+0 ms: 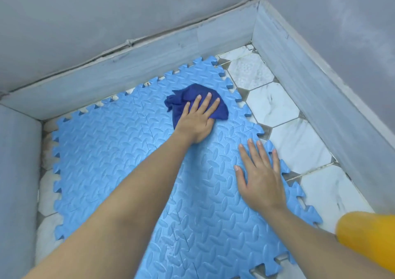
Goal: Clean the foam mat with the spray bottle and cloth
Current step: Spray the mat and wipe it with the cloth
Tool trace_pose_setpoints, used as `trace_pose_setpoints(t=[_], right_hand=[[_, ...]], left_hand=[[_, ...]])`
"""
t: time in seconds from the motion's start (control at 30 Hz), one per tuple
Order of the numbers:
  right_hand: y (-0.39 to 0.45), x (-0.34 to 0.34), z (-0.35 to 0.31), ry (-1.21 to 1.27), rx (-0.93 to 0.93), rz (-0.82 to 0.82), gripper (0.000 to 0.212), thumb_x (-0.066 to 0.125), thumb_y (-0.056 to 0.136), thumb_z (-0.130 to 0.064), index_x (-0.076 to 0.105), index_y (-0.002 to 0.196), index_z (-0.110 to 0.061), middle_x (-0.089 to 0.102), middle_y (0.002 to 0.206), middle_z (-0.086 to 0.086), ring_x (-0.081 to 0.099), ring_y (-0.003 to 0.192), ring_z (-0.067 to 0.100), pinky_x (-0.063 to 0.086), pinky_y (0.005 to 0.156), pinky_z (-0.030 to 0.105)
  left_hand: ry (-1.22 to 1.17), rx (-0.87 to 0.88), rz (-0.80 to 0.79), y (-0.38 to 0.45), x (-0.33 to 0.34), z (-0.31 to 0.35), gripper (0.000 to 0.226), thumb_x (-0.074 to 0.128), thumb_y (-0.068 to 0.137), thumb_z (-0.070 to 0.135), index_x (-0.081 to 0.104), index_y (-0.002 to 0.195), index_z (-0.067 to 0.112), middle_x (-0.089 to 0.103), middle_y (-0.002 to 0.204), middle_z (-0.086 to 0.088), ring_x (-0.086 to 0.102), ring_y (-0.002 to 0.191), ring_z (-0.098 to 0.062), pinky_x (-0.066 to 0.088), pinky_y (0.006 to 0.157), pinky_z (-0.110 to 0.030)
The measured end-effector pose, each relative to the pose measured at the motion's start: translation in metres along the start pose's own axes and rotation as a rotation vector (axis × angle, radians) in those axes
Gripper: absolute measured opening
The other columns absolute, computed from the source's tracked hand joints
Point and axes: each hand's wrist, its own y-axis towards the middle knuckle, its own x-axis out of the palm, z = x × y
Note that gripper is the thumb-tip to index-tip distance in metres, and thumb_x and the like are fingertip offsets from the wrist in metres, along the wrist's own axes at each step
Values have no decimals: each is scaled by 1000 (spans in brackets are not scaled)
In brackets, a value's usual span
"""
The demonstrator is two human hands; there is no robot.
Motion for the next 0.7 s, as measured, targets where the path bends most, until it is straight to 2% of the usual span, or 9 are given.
trace_pose_setpoints(t=[0.1,0.2,0.4,0.53,0.6,0.7], right_hand=[[2,-2,-3,15,15,0,55,36,97,-39,49,145,-17,39,156,7,29,148,25,17,120,55],[4,-3,-3,-3,26,-41,55,37,96,-39,48,145,-17,38,157,7,28,148,26,16,120,56],[4,-8,-5,-33,25,-86,57,38,95,-38,44,147,-17,35,158,7,25,150,26,14,120,57],[3,-11,-6,-42,34,-91,57,39,94,-38,45,147,-17,36,158,7,27,149,25,14,120,56],[5,-14,-11,-57,35,-64,54,43,92,-36,51,142,-16,44,152,9,35,144,27,16,119,56],[31,-17,-20,-41,53,42,38,47,84,-26,66,114,-13,62,125,13,55,125,34,22,116,59]], left_hand=[[-78,-146,18,24,1,9,57,18,100,35,-5,152,32,-12,161,5,-11,148,-24,-4,119,-48],[-54,-112,46,-11,16,15,59,19,98,35,-5,152,32,-12,161,4,-9,148,-24,-2,118,-49],[-2,-87,-19,-123,41,16,65,3,88,43,-11,150,32,-15,160,5,-13,148,-23,-7,117,-45],[38,-83,-36,-141,48,14,63,6,91,49,-12,149,31,-13,160,3,-12,148,-25,-6,117,-47],[62,-92,-19,-140,48,14,63,9,93,50,-6,151,31,-7,161,2,-4,148,-26,2,118,-50],[63,-114,20,-141,52,15,62,16,94,48,5,153,31,3,161,1,5,148,-27,13,118,-53]])
